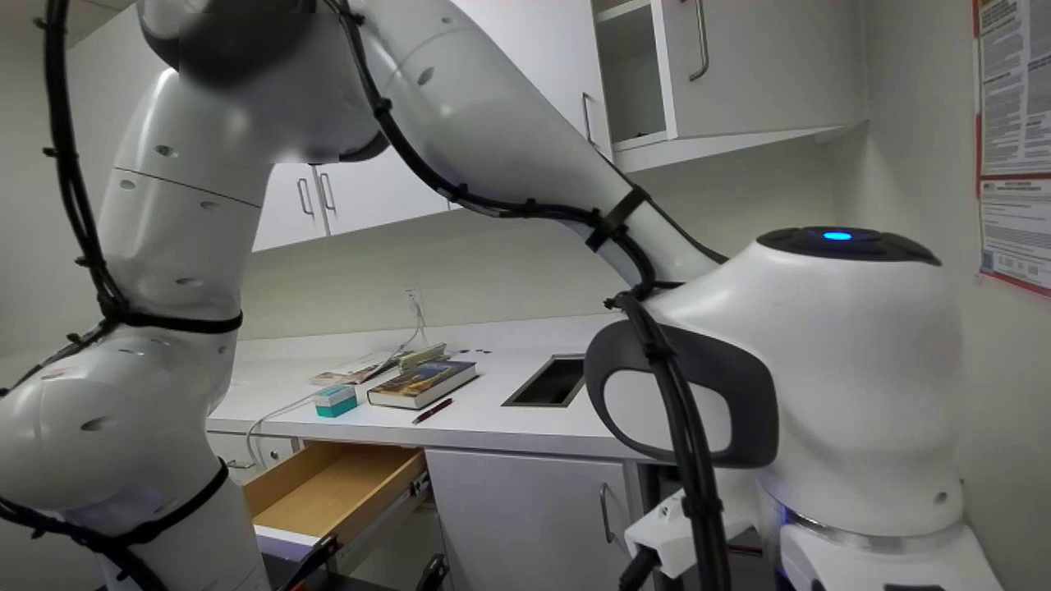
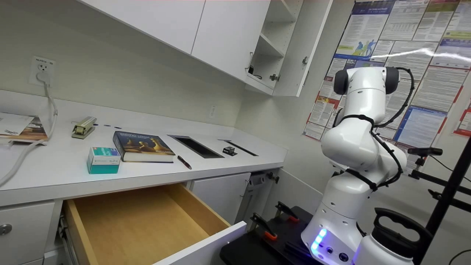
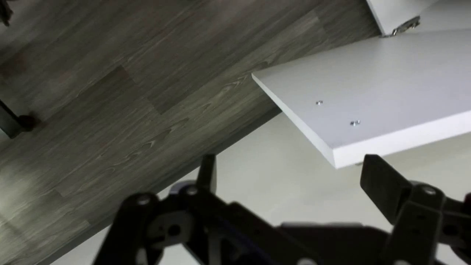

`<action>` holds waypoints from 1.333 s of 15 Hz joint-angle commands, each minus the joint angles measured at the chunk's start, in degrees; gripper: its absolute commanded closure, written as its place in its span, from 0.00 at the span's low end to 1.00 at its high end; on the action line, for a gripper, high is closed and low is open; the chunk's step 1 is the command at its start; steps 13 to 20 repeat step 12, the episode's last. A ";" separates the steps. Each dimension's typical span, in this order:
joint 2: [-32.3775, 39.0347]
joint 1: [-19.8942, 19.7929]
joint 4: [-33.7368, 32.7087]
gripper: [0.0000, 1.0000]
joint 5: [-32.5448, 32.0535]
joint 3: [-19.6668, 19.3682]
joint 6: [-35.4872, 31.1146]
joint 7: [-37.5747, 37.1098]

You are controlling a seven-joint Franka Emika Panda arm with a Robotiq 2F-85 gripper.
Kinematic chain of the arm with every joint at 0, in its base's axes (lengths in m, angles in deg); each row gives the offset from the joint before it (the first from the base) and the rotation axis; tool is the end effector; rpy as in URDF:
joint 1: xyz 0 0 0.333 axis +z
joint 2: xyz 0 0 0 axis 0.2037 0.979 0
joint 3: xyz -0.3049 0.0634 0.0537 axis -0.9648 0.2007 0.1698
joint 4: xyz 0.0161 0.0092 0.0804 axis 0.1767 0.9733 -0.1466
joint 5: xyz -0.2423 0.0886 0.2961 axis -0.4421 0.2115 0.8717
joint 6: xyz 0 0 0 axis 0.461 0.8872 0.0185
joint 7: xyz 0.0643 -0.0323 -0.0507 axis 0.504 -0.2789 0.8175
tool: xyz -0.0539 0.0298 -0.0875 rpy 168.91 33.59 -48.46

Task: Open the rightmost cabinet door of the lower cabinet

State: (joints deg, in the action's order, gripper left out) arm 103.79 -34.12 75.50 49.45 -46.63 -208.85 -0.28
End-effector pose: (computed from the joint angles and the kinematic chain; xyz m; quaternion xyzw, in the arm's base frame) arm 0.0483 -0.5442 0.2250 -0.4664 0.8842 -0.0216 0.0165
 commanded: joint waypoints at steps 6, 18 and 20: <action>-14.29 -0.93 7.08 0.00 4.97 4.58 22.43 1.74; -12.26 -1.08 5.69 0.00 11.09 6.62 35.30 5.50; -12.26 -1.08 5.69 0.00 11.09 6.62 35.30 5.50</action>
